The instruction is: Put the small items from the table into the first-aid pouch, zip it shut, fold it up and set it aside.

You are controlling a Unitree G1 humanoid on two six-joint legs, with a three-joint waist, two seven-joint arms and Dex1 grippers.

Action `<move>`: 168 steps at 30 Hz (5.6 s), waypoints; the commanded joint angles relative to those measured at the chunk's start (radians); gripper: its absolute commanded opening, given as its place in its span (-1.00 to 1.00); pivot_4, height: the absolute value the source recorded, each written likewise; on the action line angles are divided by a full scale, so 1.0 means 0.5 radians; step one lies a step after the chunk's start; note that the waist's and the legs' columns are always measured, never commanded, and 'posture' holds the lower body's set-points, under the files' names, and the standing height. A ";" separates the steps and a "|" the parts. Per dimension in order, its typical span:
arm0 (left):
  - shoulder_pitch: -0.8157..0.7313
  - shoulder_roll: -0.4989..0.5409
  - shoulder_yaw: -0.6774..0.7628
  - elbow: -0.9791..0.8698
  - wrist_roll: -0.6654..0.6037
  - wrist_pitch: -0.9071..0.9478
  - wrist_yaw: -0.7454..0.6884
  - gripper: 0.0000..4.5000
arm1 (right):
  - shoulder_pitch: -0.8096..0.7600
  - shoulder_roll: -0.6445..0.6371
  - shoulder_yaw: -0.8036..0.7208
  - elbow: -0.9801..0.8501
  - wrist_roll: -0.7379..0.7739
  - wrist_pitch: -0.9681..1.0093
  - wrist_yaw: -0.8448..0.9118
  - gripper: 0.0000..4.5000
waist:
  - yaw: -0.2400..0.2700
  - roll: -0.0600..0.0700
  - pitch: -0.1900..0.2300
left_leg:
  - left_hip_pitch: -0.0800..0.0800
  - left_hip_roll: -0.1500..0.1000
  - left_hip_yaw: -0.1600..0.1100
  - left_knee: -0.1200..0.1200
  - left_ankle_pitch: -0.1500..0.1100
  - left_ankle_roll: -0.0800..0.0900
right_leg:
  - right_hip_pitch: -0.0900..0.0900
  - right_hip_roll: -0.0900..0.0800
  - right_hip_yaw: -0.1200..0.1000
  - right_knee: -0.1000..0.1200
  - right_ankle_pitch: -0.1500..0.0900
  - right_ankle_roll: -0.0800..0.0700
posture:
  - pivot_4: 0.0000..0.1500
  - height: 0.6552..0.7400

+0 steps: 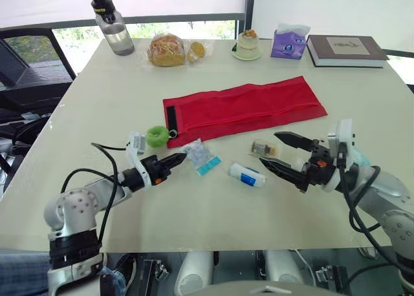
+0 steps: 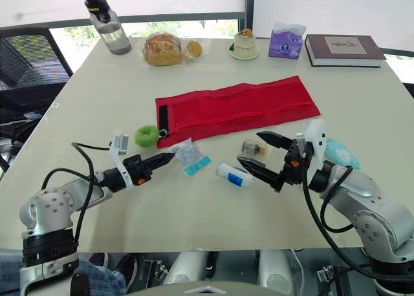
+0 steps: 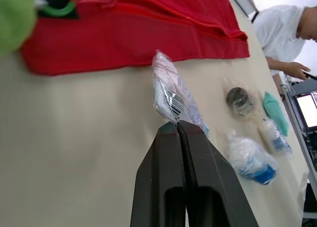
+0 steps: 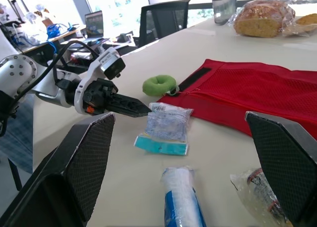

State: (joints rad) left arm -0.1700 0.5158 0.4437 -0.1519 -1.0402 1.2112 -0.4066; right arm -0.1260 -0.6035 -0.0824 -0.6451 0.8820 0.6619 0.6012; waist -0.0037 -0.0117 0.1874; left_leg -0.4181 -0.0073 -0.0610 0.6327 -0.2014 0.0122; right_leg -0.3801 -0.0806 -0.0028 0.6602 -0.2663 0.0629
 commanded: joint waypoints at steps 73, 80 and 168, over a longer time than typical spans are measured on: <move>-0.842 -0.382 -0.246 -0.045 -0.544 -0.272 0.196 -0.99 | -0.537 0.537 -0.089 0.254 0.774 0.431 -0.954 1.00 | 0.028 -0.002 0.001 | -0.004 -0.006 -0.001 -0.001 0.000 0.000 | -0.002 0.002 -0.002 -0.001 0.004 0.007 | 1.00 0.84; -0.943 -0.500 -0.377 0.122 -0.395 -0.422 0.089 -0.99 | -0.538 0.611 -0.063 0.217 0.959 0.401 -1.249 1.00 | 0.022 -0.002 0.001 | -0.014 -0.011 -0.001 -0.001 0.000 0.001 | -0.010 0.002 -0.001 -0.002 0.005 0.008 | 1.00 0.84; -0.740 0.485 -0.985 0.392 1.317 -1.305 -0.547 0.99 | -0.383 0.399 -0.011 0.195 0.943 0.339 -1.276 -1.00 | -0.017 -0.002 0.001 | -0.027 -0.007 0.006 0.003 0.001 0.001 | -0.029 0.010 0.004 0.009 0.006 0.009 | 1.00 0.84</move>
State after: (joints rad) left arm -0.5140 0.7430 -0.0301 0.0448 -0.4429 0.6208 -0.6745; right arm -0.3100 -0.4017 -0.0682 -0.5223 1.3397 0.8470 -0.0486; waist -0.0123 -0.0127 0.1880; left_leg -0.4317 -0.0104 -0.0585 0.6340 -0.2007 0.0125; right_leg -0.3948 -0.0757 -0.0007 0.6647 -0.2631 0.0675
